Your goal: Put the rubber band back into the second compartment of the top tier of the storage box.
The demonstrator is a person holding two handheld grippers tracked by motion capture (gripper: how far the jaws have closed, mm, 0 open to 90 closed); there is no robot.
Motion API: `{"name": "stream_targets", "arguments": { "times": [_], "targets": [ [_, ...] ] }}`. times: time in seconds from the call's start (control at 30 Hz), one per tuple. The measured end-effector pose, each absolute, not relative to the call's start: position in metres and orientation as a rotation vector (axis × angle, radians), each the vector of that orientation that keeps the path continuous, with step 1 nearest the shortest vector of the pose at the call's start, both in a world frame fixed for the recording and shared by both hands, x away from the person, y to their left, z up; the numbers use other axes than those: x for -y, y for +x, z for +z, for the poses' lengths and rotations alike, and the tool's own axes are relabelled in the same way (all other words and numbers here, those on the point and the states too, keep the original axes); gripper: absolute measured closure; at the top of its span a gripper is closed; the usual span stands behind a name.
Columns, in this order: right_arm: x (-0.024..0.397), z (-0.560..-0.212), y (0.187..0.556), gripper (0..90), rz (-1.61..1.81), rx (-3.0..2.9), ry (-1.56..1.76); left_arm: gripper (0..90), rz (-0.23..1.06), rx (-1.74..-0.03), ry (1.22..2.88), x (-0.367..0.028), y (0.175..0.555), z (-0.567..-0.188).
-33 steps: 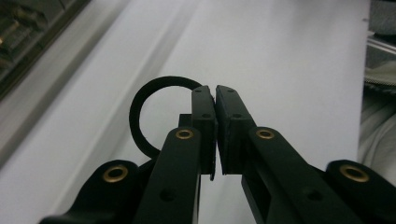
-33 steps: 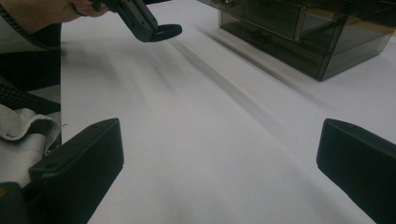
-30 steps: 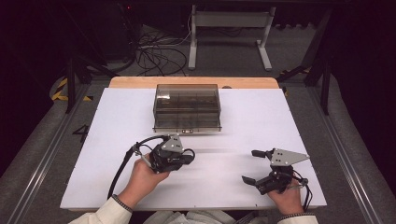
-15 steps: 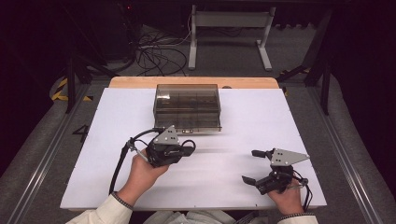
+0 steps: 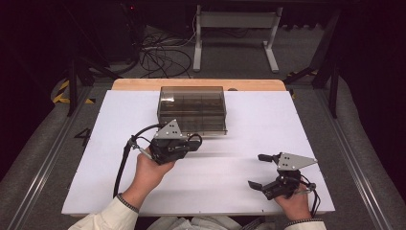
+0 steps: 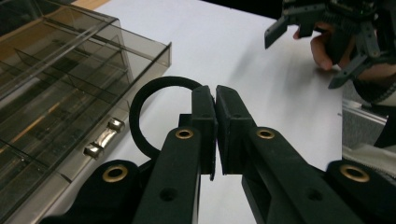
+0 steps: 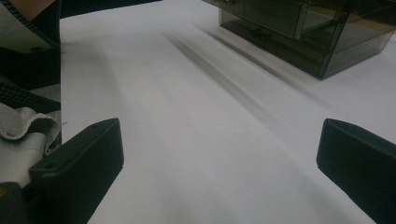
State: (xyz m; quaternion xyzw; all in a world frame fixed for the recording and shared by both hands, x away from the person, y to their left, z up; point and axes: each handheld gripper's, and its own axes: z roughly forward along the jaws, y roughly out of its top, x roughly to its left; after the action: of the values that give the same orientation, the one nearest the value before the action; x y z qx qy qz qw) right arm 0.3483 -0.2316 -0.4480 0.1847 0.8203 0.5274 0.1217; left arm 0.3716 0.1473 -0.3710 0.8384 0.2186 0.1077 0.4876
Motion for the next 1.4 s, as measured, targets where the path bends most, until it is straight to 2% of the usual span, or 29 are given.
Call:
{"name": "stream_targets", "arguments": {
  "times": [1.13, 1.4],
  "targets": [
    [0.232, -0.449, 0.349, 1.5, 1.54, -2.401, 0.538, 86.4, 0.326, -0.669, 1.835, -0.16, 0.414, -0.363],
    [0.232, -0.449, 0.349, 1.5, 1.538, -2.402, 0.54, 86.3, 0.392, -0.697, 1.811, -0.156, 0.422, -0.368]
  ]
}}
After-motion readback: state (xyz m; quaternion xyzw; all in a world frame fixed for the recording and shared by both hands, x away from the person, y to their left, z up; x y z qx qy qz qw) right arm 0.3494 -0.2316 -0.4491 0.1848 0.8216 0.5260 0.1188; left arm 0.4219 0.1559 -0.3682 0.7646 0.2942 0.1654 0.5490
